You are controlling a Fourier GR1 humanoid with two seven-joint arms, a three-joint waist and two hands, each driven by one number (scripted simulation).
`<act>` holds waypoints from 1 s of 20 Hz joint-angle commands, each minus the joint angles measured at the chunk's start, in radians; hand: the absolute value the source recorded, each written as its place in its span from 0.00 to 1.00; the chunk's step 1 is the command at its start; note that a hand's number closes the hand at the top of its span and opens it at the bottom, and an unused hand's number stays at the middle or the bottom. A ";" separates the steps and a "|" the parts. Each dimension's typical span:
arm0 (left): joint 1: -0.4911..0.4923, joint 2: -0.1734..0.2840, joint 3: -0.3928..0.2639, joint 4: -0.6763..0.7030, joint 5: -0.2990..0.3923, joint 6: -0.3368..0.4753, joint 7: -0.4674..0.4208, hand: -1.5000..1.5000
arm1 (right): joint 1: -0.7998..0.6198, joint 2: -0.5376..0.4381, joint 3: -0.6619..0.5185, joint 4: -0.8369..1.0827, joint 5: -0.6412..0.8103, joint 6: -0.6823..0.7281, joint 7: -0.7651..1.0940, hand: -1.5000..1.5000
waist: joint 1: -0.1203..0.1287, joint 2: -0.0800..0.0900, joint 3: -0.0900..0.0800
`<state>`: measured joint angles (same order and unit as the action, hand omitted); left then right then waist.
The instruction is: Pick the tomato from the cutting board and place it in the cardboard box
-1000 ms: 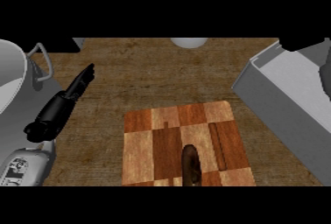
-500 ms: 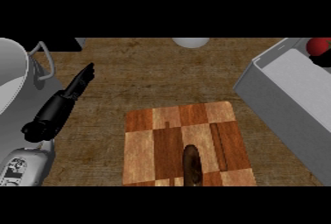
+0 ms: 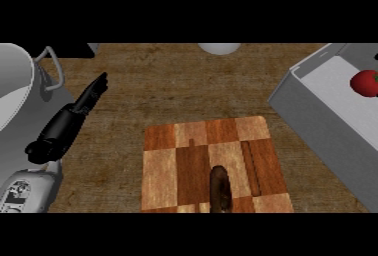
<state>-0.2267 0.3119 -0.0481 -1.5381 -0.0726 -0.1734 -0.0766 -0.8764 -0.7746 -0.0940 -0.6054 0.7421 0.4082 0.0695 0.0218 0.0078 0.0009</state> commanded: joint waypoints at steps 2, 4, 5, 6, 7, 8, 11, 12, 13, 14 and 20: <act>0.009 0.009 0.028 0.002 0.016 -0.021 -0.020 0.50 | 0.019 -0.025 -0.028 0.022 -0.048 0.052 -0.205 0.00 | -0.009 -0.004 0.000; -0.037 -0.008 0.020 0.026 0.010 -0.015 0.012 0.50 | -0.021 0.028 -0.069 0.021 -0.075 -0.033 -0.194 0.00 | -0.008 -0.002 0.000; -0.016 -0.032 -0.015 -0.010 -0.018 0.012 0.031 0.50 | 0.013 0.013 -0.132 0.031 -0.127 -0.077 -0.246 0.00 | -0.012 -0.004 0.002; 0.017 -0.010 0.011 0.014 -0.012 0.004 -0.025 0.50 | -0.017 0.018 -0.182 0.014 -0.179 -0.076 -0.247 0.00 | -0.014 -0.006 0.001; 0.026 -0.027 -0.013 -0.004 -0.017 0.007 -0.001 0.50 | -0.034 0.066 -0.240 0.018 -0.226 -0.147 -0.226 0.00 | -0.006 -0.006 0.003; 0.006 -0.017 0.018 0.018 -0.007 0.014 -0.010 0.50 | -0.035 0.073 -0.325 0.039 -0.311 -0.143 -0.247 0.00 | -0.023 -0.006 0.004; 0.009 -0.011 0.021 -0.009 0.000 0.007 0.001 0.50 | -0.064 0.075 -0.486 0.085 -0.451 -0.171 -0.213 0.00 | -0.019 -0.008 0.004; -0.003 -0.031 0.000 0.001 -0.012 0.016 0.021 0.50 | -0.104 0.100 -0.517 0.099 -0.487 -0.176 -0.165 0.00 | -0.018 -0.007 0.003; 0.019 -0.011 0.016 0.024 -0.008 -0.001 -0.032 0.50 | -0.096 0.069 -0.553 0.117 -0.510 -0.184 -0.160 0.00 | -0.017 -0.003 0.001; 0.040 -0.016 0.006 -0.018 0.001 -0.008 -0.018 0.50 | -0.077 0.037 -0.583 0.141 -0.531 -0.177 -0.151 0.00 | -0.010 -0.005 0.002; 0.011 -0.019 0.011 -0.068 -0.004 -0.005 0.048 0.50 | -0.002 -0.046 -0.648 0.225 -0.574 -0.212 -0.257 0.00 | 0.001 0.000 0.002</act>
